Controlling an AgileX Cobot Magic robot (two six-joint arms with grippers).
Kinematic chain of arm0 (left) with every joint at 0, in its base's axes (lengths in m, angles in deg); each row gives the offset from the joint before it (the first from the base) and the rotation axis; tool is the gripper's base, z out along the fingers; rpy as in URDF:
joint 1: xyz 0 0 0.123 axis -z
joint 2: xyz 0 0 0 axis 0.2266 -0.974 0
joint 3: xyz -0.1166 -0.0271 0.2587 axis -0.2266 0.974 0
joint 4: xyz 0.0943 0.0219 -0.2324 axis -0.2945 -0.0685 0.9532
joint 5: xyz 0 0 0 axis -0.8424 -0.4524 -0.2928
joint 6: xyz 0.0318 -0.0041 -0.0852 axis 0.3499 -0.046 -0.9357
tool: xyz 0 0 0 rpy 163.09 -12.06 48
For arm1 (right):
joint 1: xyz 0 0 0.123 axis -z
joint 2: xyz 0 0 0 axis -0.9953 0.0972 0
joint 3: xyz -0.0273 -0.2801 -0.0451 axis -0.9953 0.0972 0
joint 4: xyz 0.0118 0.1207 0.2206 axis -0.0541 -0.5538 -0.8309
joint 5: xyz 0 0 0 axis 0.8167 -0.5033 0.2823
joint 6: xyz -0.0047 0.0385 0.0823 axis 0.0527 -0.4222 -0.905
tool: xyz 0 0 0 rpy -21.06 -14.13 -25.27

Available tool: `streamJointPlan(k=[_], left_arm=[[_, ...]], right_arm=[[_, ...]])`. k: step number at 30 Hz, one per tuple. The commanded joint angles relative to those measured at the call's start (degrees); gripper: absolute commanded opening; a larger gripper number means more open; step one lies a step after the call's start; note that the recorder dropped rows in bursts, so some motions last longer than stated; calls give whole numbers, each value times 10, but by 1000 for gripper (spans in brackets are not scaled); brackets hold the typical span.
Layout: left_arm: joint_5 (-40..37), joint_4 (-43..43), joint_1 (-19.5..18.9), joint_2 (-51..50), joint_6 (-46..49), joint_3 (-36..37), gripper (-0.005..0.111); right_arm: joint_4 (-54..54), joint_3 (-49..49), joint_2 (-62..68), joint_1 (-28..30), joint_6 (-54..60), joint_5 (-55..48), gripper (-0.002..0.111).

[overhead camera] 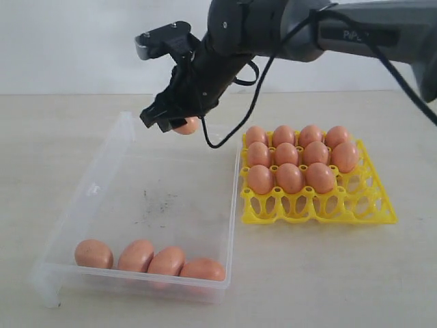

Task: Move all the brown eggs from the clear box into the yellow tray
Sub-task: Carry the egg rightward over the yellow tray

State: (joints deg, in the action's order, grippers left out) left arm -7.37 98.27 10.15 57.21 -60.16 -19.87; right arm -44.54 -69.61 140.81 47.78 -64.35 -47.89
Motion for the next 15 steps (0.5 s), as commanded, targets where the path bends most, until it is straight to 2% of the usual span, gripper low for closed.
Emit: streamJointPlan(k=[1, 9, 15], left_arm=[[0, 3, 2, 2, 3, -2, 4], [0, 3, 2, 2, 3, -2, 4], [0, 3, 2, 2, 3, -2, 4]], right_arm=[[4, 139, -91, 2, 12, 137, 0], [4, 401, -252, 9, 11, 398, 0], [4, 568, -352, 86, -45, 547, 0]])
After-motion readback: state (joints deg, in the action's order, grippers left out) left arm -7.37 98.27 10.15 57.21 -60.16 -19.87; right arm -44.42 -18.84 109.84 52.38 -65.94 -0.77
